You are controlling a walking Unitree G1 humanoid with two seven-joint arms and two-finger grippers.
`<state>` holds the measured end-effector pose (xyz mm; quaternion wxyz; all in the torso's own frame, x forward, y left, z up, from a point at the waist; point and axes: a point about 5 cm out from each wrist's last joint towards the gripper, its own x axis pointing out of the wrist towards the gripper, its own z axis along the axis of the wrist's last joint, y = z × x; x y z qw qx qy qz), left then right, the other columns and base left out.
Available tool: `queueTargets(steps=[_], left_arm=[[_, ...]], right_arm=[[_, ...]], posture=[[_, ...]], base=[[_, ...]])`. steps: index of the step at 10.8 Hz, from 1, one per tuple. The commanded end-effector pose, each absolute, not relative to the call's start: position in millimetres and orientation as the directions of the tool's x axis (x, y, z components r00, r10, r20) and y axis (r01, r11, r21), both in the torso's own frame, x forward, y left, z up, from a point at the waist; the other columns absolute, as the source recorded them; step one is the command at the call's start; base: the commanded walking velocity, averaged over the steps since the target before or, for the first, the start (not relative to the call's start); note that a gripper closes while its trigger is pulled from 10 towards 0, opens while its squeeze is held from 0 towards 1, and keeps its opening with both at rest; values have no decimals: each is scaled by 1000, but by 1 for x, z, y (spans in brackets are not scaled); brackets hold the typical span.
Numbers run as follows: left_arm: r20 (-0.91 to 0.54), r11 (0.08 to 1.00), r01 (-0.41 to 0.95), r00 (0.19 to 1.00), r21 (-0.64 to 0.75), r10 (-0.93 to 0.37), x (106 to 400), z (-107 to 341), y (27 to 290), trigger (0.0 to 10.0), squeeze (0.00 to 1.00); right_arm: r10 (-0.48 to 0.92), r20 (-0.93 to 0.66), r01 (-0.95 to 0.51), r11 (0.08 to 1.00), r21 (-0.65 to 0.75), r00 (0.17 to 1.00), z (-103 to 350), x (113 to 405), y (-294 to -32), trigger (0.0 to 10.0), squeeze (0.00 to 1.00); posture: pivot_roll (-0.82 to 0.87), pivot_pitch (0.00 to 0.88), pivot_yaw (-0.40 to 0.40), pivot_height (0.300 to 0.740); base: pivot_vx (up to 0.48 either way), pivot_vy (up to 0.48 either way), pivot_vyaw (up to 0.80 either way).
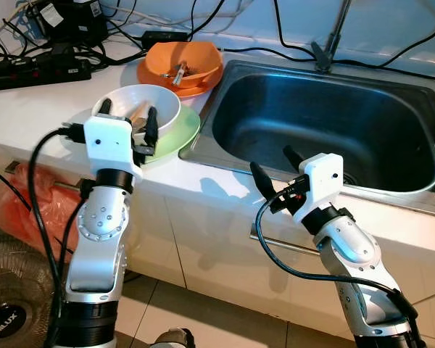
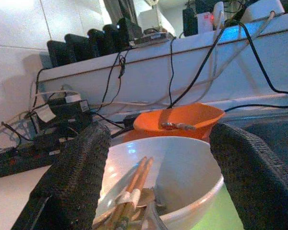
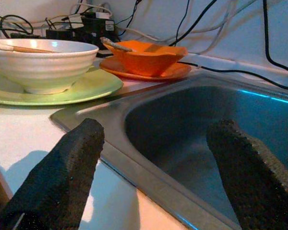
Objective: Kitchen organization
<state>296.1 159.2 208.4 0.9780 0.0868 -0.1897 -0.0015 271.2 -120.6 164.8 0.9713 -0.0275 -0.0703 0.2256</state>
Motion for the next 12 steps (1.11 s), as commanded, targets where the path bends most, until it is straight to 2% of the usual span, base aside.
queueTargets(steps=[1,6,8,12], left_arm=[[362,985,-11,930,174,-54,298,209,157,10000,0],[355,981,33,929,194,-101,298,210,151,10000,0],[304,979,30,948,203,-92,291,195,158,10000,0],[253,969,78,957,235,-139,288,182,163,10000,0]], right_arm=[[449,146,-441,893,-85,881,170,268,-119,10000,0],[464,133,-457,886,-83,876,167,264,-119,10000,0],[428,131,-416,903,-111,894,166,264,-129,10000,0],[347,136,-320,929,-184,928,175,273,-168,10000,0]], posture=[[40,65,37,740],[37,75,39,740],[37,78,38,740],[38,78,48,740]], base=[[0,0,0],[0,0,0],[0,0,0],[0,0,0]])
